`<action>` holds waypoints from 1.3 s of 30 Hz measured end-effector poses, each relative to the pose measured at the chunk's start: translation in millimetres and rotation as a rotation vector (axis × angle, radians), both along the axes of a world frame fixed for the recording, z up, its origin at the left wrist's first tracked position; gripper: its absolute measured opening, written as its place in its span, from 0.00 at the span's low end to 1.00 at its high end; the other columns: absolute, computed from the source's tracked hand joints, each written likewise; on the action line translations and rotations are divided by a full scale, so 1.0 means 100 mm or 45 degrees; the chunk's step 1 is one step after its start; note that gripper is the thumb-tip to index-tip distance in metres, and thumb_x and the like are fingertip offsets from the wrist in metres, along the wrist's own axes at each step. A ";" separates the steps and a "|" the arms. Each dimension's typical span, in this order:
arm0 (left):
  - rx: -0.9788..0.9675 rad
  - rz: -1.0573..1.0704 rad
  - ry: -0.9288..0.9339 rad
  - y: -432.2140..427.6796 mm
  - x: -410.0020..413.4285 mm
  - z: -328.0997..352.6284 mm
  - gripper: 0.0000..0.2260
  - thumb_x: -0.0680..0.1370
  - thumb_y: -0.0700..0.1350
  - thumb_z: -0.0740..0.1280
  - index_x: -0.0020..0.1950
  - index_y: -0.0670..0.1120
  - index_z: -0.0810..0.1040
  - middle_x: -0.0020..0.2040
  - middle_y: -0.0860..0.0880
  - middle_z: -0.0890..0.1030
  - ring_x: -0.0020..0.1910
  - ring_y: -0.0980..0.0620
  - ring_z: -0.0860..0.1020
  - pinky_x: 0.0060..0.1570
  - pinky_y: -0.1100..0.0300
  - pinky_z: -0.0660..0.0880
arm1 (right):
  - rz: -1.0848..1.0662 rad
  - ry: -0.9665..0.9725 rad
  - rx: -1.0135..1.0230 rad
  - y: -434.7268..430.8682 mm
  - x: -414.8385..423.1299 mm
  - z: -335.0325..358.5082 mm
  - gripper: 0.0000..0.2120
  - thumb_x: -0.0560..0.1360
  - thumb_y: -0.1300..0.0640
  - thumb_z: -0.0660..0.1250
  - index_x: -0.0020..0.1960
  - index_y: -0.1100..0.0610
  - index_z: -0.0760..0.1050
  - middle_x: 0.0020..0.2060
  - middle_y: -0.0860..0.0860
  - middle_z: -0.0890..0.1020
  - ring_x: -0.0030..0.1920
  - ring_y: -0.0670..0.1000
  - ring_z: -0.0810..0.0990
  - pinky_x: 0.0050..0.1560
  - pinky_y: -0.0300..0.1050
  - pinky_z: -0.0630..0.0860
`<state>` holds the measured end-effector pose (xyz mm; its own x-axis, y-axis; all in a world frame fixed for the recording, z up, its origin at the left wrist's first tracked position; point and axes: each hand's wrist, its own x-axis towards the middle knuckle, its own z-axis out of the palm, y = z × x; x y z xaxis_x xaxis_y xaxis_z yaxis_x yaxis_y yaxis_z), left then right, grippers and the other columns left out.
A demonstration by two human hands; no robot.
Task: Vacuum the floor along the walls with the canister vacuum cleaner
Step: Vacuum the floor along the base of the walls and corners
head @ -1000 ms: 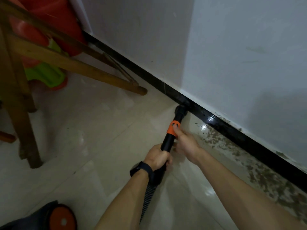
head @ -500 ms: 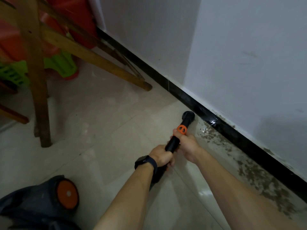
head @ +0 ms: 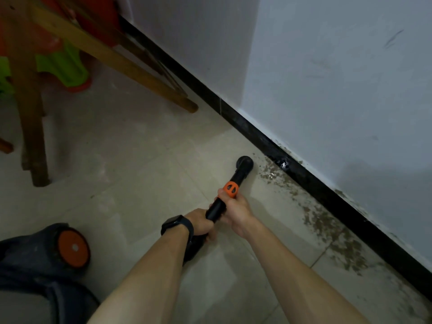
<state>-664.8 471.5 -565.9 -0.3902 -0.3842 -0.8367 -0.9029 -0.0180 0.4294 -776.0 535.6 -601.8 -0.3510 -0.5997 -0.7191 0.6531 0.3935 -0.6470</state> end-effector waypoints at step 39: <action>-0.045 -0.091 0.092 0.10 -0.43 -0.28 0.19 0.72 0.41 0.72 0.62 0.44 0.76 0.56 0.43 0.81 0.54 0.43 0.80 0.57 0.49 0.79 | 0.148 0.596 0.341 -0.08 -0.46 0.03 0.17 0.73 0.40 0.69 0.47 0.54 0.78 0.46 0.56 0.85 0.50 0.60 0.84 0.58 0.63 0.81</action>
